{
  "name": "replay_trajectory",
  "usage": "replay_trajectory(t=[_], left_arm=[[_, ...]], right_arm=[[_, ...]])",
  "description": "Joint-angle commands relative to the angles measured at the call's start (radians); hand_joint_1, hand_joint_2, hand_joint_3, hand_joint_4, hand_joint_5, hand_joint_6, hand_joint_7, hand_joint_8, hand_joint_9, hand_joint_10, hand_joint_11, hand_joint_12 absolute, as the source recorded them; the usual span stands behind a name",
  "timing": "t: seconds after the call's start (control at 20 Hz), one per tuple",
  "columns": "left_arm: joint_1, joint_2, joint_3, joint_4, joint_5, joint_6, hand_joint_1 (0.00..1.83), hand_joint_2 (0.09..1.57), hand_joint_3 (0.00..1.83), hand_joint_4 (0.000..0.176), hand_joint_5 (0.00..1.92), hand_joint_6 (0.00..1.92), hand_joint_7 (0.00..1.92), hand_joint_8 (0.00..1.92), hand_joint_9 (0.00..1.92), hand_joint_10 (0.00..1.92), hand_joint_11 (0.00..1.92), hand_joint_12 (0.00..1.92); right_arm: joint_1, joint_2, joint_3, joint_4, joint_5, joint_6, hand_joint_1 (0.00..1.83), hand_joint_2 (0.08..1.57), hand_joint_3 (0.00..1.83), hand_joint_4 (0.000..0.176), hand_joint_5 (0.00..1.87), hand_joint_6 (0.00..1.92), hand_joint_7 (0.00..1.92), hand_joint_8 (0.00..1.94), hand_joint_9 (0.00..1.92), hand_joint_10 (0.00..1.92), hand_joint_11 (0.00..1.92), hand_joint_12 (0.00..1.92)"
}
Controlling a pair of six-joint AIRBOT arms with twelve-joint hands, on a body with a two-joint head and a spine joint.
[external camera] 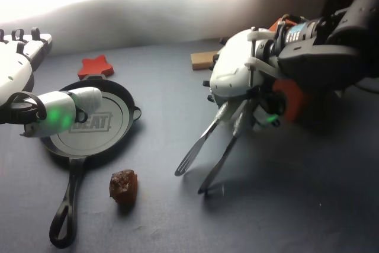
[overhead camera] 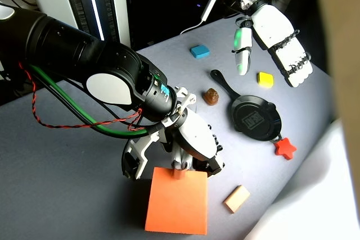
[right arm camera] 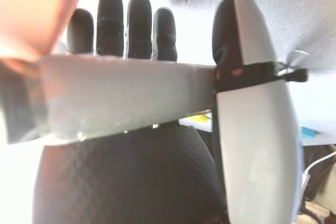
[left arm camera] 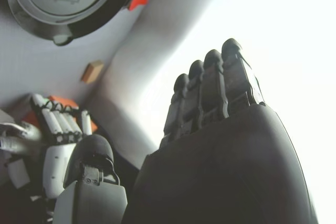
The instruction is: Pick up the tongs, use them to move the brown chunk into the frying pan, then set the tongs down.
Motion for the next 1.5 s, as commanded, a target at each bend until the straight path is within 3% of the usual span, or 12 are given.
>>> replay_trajectory(t=[0.0,0.05,0.1,0.5,0.55,0.65,0.75,0.85,1.05,1.1,1.15,1.45], left_arm=[[-0.004,0.009,-0.001,0.068,-0.084,-0.003,0.00,1.17,0.00,0.000,0.03,0.01,0.06,0.01,0.04,0.01,0.01,0.02],[-0.004,0.009,-0.001,0.068,-0.085,-0.003,0.00,1.17,0.01,0.000,0.01,0.00,0.04,0.00,0.02,0.00,0.00,0.02],[-0.004,0.009,-0.001,0.068,-0.085,-0.003,0.00,1.17,0.00,0.000,0.01,0.00,0.04,0.00,0.02,0.00,0.00,0.02],[-0.004,0.010,-0.010,0.063,-0.119,-0.003,0.00,1.17,0.00,0.000,0.02,0.00,0.05,0.00,0.03,0.00,0.00,0.00],[-0.004,0.010,-0.010,0.061,-0.119,-0.003,0.00,1.17,0.00,0.000,0.01,0.00,0.05,0.00,0.03,0.00,0.00,0.00],[-0.004,0.010,-0.010,0.050,-0.119,-0.003,0.00,1.17,0.00,0.000,0.01,0.00,0.04,0.00,0.02,0.00,0.00,0.00],[-0.004,0.010,-0.010,0.042,-0.119,-0.003,0.00,1.17,0.00,0.000,0.01,0.00,0.04,0.00,0.02,0.00,0.00,0.00],[-0.002,0.010,-0.007,0.040,-0.119,-0.001,0.00,1.17,0.00,0.000,0.02,0.01,0.06,0.01,0.04,0.01,0.02,0.01],[-0.003,0.010,-0.001,-0.003,-0.122,-0.002,0.00,1.18,0.00,0.000,0.00,0.00,0.03,0.00,0.02,0.00,0.00,0.00],[-0.003,0.009,0.001,-0.003,-0.128,-0.002,0.00,1.18,0.00,0.000,0.00,0.00,0.04,0.00,0.02,0.00,0.00,0.00],[-0.003,0.009,0.002,-0.003,-0.135,-0.002,0.00,1.18,0.00,0.000,0.02,0.01,0.06,0.01,0.04,0.01,0.02,0.01],[-0.010,0.009,0.011,-0.021,-0.158,-0.006,0.00,1.19,0.01,0.000,0.02,0.01,0.07,0.01,0.05,0.01,0.02,0.01]], right_arm=[[0.023,0.009,-0.009,-0.010,0.090,-0.003,1.08,1.19,0.01,0.000,0.88,0.07,0.92,0.03,0.86,0.08,0.31,1.36],[0.034,0.015,-0.021,-0.010,0.088,0.000,1.09,1.22,0.03,0.000,0.76,1.25,0.99,0.02,0.93,0.09,0.39,1.34],[0.044,0.021,-0.032,-0.010,0.086,0.001,1.09,1.23,0.02,0.000,0.75,1.30,1.00,0.02,0.94,0.09,0.40,1.34],[0.143,0.105,-0.157,-0.011,0.011,0.132,1.10,1.23,0.00,0.000,0.77,1.29,1.06,0.02,1.01,0.11,0.49,1.31],[0.153,0.124,-0.183,-0.076,0.000,0.233,1.10,1.23,0.00,0.000,0.76,1.30,1.06,0.02,1.01,0.10,0.49,1.31],[0.164,0.153,-0.252,-0.399,-0.052,0.573,1.09,1.23,0.00,0.000,0.76,1.30,1.06,0.02,1.01,0.10,0.48,1.31],[0.164,0.177,-0.317,-0.622,-0.077,0.798,1.09,1.23,0.00,0.000,0.76,1.30,1.06,0.01,1.01,0.10,0.48,1.31],[0.165,0.186,-0.381,-0.767,-0.157,0.964,1.09,1.24,0.00,0.000,0.75,1.31,1.05,0.01,1.00,0.09,0.47,1.31],[0.170,0.150,-0.437,-0.856,-0.328,1.173,1.10,1.22,0.00,0.000,0.78,1.27,1.05,0.01,0.99,0.08,0.45,1.31],[0.163,0.133,-0.445,-0.928,-0.375,1.274,1.10,1.22,0.00,0.000,0.79,1.26,1.06,0.01,1.00,0.08,0.46,1.31],[0.158,0.121,-0.445,-0.962,-0.380,1.315,1.09,1.23,0.00,0.000,0.76,1.30,1.04,0.00,0.99,0.07,0.44,1.31],[0.121,0.017,-0.422,-1.024,-0.406,1.377,1.09,1.24,0.00,0.000,0.75,1.32,1.03,0.00,0.99,0.06,0.44,1.31]])
